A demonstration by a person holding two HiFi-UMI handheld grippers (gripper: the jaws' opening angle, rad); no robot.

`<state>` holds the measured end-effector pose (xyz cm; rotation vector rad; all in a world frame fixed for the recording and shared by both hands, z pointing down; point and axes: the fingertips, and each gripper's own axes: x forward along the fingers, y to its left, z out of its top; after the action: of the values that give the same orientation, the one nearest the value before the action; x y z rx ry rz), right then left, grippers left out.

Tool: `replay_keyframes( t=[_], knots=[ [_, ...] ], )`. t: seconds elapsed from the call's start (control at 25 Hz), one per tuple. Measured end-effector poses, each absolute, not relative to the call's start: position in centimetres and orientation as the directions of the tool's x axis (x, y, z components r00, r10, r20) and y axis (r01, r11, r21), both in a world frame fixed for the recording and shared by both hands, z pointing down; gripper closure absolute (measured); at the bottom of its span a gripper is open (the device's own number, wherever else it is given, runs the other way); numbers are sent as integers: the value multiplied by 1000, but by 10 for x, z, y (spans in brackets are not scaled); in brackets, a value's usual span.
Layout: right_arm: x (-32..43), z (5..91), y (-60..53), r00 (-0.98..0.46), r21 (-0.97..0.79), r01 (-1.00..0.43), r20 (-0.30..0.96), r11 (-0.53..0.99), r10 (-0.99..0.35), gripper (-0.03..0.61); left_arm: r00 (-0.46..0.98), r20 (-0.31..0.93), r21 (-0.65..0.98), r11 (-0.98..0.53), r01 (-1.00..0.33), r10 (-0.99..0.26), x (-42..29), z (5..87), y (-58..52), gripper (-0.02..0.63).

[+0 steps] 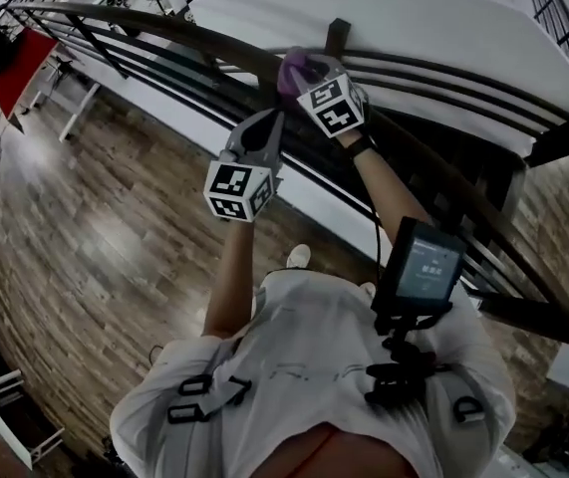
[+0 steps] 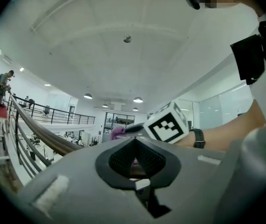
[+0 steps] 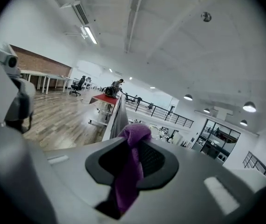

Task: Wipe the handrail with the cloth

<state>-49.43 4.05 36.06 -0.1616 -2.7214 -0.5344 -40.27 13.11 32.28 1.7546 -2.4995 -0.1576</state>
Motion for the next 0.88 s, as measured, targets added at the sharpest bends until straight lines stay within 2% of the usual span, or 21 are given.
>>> replay_keyframes(
  t=[0.16, 0.36, 0.76, 0.88],
  knots=[
    [-553, 382, 39, -893, 368, 239, 447, 899, 54, 514, -387, 19, 142, 385, -912, -922, -407, 329, 136, 612],
    [-589, 437, 42, -787, 340, 358, 611, 870, 85, 515, -416, 27, 139, 416, -899, -909, -416, 339, 139, 612],
    [-562, 441, 31, -746, 223, 379, 648, 898, 153, 522, -410, 16, 152, 408, -900, -912, -406, 336, 119, 612],
    [-548, 443, 18, -724, 238, 379, 678, 894, 127, 522, -386, 24, 149, 385, -911, -922, -397, 336, 102, 612]
  ],
)
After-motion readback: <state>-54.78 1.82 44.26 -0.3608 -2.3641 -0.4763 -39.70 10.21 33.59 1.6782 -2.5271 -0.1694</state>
